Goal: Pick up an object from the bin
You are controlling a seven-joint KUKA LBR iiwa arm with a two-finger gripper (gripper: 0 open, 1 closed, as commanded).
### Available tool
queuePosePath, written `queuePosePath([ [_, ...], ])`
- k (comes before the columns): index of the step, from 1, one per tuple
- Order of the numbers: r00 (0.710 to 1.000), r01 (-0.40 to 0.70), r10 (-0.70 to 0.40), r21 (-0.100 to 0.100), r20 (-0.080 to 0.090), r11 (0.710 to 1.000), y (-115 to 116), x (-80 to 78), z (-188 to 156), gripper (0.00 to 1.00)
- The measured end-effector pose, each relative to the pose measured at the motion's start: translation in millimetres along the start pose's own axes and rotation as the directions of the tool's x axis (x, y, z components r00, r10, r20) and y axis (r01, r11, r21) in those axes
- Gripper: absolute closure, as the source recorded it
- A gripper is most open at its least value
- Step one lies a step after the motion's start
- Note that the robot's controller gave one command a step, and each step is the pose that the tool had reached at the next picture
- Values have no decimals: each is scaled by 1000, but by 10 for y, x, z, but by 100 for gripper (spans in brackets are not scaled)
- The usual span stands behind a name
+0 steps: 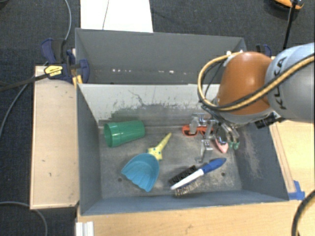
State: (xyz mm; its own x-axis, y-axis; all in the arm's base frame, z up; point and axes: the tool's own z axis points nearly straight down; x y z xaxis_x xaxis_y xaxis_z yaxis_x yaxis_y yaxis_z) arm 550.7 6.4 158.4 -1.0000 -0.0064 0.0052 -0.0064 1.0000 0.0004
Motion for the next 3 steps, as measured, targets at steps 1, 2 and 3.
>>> queuePosePath([
  [1,1000,0,0,0,8,1000,0,-16,-44,0],
  [2,997,71,-71,1,14,997,-23,19,95,0],
  [3,992,126,-126,2,16,992,-49,72,217,0],
])
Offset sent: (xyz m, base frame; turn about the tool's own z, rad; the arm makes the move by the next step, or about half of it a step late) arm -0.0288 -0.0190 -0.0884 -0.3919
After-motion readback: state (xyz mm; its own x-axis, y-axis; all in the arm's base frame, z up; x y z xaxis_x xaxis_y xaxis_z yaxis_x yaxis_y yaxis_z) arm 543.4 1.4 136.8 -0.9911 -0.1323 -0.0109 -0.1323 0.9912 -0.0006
